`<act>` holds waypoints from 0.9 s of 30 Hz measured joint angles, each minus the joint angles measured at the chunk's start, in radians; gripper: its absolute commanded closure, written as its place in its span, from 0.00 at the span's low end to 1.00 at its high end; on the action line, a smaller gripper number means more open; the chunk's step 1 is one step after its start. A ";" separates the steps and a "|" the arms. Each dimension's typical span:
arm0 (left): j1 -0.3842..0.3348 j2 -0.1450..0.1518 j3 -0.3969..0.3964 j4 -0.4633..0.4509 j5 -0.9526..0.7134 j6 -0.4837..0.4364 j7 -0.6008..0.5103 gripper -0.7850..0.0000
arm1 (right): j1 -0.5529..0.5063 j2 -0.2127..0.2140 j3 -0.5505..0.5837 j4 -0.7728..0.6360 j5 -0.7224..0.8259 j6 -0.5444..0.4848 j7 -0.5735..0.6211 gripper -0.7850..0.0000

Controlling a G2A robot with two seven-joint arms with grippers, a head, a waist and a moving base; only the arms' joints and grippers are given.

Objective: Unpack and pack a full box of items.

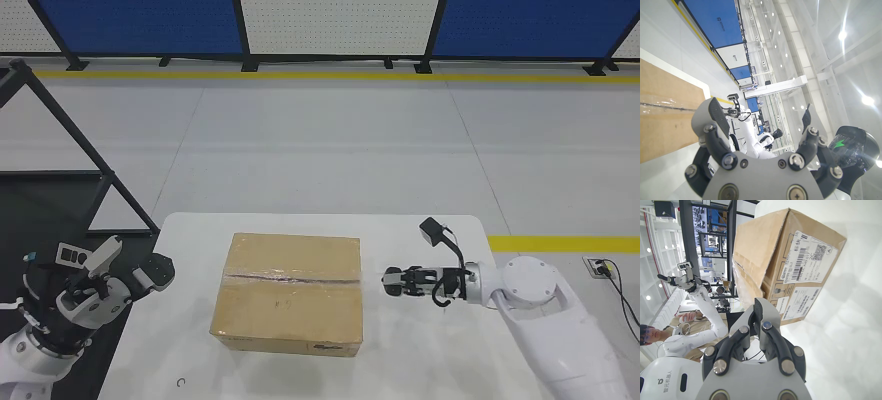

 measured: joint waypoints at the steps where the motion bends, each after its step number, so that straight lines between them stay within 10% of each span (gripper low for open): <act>1: 0.000 0.000 0.000 0.000 0.000 0.000 0.000 0.00 | 0.003 0.000 -0.004 0.006 -0.005 0.006 -0.002 1.00; 17: 0.000 0.000 0.000 0.000 0.000 0.000 0.000 0.00 | 0.034 -0.006 -0.051 0.087 -0.002 0.003 0.013 0.97; 24: 0.000 0.000 0.000 0.000 0.000 0.000 0.000 0.00 | 0.057 -0.013 -0.076 0.126 0.009 -0.005 0.017 0.52; 27: 0.000 0.000 0.000 0.000 0.000 0.000 0.000 0.00 | 0.060 -0.013 -0.076 0.136 0.018 -0.013 0.017 0.00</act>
